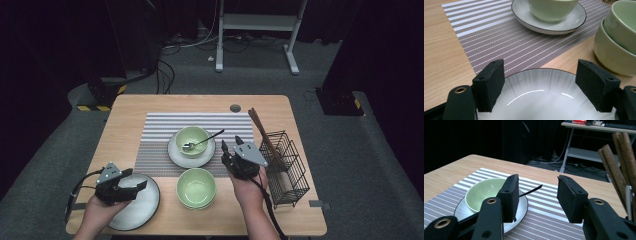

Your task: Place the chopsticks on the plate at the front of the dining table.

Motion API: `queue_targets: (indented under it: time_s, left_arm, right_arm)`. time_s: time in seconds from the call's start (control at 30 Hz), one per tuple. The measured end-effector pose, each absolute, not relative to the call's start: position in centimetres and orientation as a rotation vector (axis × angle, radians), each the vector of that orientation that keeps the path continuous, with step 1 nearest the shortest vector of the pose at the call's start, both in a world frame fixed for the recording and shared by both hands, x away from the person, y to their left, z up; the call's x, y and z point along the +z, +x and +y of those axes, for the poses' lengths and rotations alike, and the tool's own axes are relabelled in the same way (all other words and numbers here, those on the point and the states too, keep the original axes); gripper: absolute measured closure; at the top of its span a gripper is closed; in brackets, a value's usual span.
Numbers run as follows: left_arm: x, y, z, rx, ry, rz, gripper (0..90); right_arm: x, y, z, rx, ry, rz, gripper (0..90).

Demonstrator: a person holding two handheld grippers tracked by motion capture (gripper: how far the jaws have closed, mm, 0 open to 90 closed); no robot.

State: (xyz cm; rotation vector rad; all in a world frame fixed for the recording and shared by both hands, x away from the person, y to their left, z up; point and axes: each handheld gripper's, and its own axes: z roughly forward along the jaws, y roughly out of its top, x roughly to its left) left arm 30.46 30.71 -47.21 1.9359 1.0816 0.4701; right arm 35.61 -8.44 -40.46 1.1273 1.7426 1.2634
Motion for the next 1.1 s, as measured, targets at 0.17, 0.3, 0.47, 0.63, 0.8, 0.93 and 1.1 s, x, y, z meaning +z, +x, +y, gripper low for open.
queue_targets:
  time_s: [0.17,0.3,0.47,0.63,0.8,0.93,1.1]
  left_arm:
    - [-47.3,30.4,30.7,0.466,1.936,1.083,23.8]
    - [-47.3,30.4,30.8,0.468,1.933,1.087,23.8]
    - [-47.4,30.4,30.6,0.463,1.940,1.085,23.9]
    - [-47.4,30.4,30.5,0.465,1.939,1.081,23.9]
    - [-47.4,30.4,30.4,0.465,1.944,1.074,24.1]
    - [-47.3,30.5,30.4,0.466,1.936,1.073,24.1]
    - [-47.3,30.5,30.1,0.467,1.946,1.065,24.2]
  right_arm:
    - [-40.0,35.8,-8.8,1.258,1.148,1.734,50.7]
    - [-39.7,35.9,-8.9,1.262,1.136,1.725,50.6]
    - [-39.2,35.9,-9.0,1.263,1.131,1.712,50.4]
    - [-38.8,35.9,-9.1,1.266,1.129,1.705,50.5]
    - [-38.4,36.1,-9.3,1.249,1.129,1.704,51.4]
    - [-38.1,36.0,-9.7,1.240,1.132,1.697,52.0]
    - [-37.9,35.8,-10.5,1.231,1.149,1.688,52.7]
